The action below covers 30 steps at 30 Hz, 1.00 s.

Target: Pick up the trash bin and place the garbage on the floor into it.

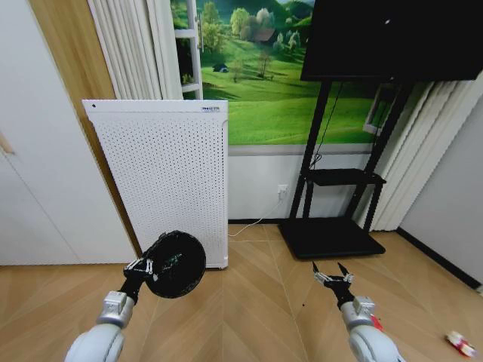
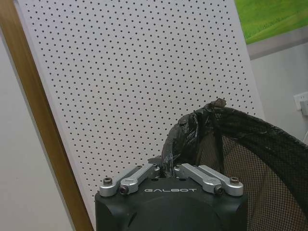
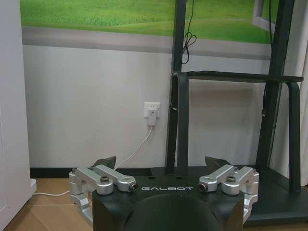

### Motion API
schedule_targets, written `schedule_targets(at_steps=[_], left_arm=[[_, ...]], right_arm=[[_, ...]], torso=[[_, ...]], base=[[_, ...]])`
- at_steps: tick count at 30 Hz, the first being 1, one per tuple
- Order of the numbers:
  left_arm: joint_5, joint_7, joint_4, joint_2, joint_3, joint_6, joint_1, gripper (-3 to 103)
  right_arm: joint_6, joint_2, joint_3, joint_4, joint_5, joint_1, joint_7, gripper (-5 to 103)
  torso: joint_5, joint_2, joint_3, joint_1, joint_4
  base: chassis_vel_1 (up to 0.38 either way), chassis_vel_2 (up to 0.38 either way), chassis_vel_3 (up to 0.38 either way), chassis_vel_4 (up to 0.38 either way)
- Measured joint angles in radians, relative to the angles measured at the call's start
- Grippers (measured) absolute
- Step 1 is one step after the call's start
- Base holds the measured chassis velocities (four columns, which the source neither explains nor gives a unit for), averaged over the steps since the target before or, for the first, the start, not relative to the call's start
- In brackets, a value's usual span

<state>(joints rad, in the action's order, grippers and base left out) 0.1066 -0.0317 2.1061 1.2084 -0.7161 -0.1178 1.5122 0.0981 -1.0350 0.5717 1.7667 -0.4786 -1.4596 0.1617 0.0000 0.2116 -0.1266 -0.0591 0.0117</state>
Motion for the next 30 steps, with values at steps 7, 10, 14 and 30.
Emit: schedule_targets(at_steps=[7,10,14,30], left_arm=[[0.012,0.000,-0.006,-0.001,0.000,0.000,-0.008,7],[0.015,0.000,-0.014,-0.001,0.004,-0.003,-0.017,7],[0.017,-0.001,-0.024,-0.007,0.007,-0.004,-0.026,7],[0.013,-0.002,-0.070,-0.009,0.033,-0.008,-0.064,7]], right_arm=[[0.005,0.009,-0.016,-0.009,0.001,0.009,-0.037,100],[0.015,0.017,-0.031,-0.023,0.002,0.021,-0.055,100],[0.022,0.024,-0.049,-0.038,0.000,0.035,-0.067,100],[0.062,0.030,-0.100,-0.131,0.004,0.085,-0.048,100]], torso=[[0.0002,0.000,0.000,0.000,0.0000],[-0.0001,0.000,0.000,0.000,0.0001],[0.0000,0.000,0.000,0.000,0.0004],[0.0002,0.000,0.000,0.000,0.0002]], base=[[-0.086,-0.076,0.090,0.101],[-0.184,-0.188,0.172,0.202],[-0.238,-0.216,0.209,0.203],[-0.312,-0.296,0.305,0.303]])
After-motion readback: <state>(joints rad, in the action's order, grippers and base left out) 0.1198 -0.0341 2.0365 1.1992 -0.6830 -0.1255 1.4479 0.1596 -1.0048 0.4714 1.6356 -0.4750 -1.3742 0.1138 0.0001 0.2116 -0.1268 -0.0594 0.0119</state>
